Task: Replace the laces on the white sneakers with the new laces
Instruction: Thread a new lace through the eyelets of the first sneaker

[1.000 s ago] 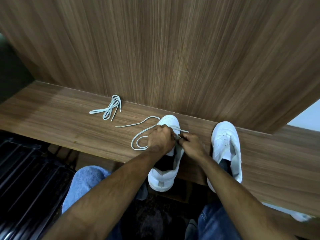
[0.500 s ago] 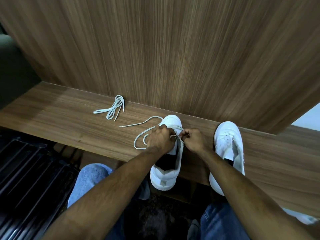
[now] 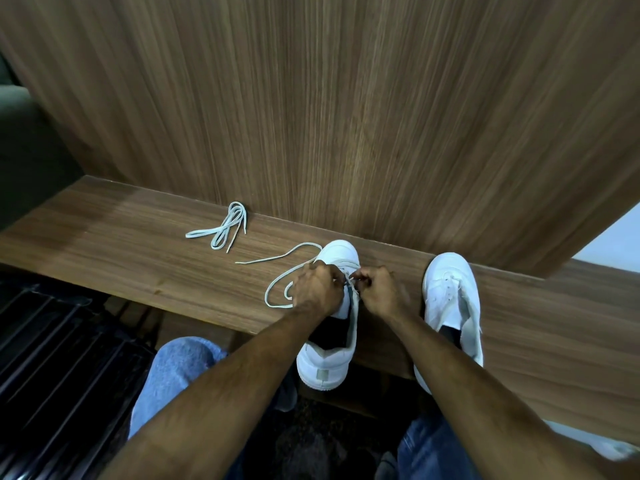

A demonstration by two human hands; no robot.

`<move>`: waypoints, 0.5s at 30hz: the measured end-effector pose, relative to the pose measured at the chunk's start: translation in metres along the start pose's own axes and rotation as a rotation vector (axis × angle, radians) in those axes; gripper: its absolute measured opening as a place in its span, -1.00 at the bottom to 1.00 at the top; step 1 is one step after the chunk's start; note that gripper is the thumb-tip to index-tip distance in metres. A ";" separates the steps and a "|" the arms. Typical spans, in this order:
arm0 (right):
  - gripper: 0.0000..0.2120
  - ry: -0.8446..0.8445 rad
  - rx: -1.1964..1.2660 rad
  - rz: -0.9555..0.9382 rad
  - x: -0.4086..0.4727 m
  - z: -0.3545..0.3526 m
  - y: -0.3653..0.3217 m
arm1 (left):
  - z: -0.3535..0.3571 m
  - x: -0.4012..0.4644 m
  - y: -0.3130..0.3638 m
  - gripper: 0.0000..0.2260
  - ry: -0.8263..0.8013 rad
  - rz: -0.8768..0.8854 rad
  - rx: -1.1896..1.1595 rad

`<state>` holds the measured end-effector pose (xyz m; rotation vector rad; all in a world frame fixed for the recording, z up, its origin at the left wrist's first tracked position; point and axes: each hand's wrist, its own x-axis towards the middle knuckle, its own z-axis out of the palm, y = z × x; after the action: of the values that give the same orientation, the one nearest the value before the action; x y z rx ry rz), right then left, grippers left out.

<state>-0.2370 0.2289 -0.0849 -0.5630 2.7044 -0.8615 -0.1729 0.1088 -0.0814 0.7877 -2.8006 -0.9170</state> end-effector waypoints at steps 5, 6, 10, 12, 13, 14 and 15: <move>-0.84 0.096 0.023 -0.067 -0.001 -0.010 -0.002 | 0.002 0.000 -0.008 -0.80 0.023 0.061 -0.001; -0.85 0.141 0.132 -0.083 0.001 -0.016 -0.004 | 0.001 -0.001 -0.010 -0.78 0.037 0.070 -0.012; -0.73 0.466 0.672 -0.034 0.010 -0.069 -0.014 | -0.011 -0.005 -0.017 -0.63 0.086 -0.014 -0.130; -0.75 0.626 0.864 -0.039 0.014 -0.102 -0.017 | -0.017 -0.005 -0.017 -0.56 0.064 -0.085 -0.172; -0.77 0.701 0.912 -0.049 0.016 -0.116 -0.018 | -0.018 -0.005 -0.017 -0.54 0.048 -0.120 -0.191; -0.78 0.768 0.918 -0.052 0.017 -0.125 -0.016 | -0.019 -0.005 -0.017 -0.53 0.037 -0.154 -0.206; -0.79 0.816 0.885 -0.039 0.016 -0.128 -0.013 | -0.020 -0.005 -0.017 -0.55 0.025 -0.182 -0.213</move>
<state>-0.2916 0.2756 0.0227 -0.0401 2.4393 -2.5121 -0.1565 0.0891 -0.0747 1.0242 -2.5852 -1.1995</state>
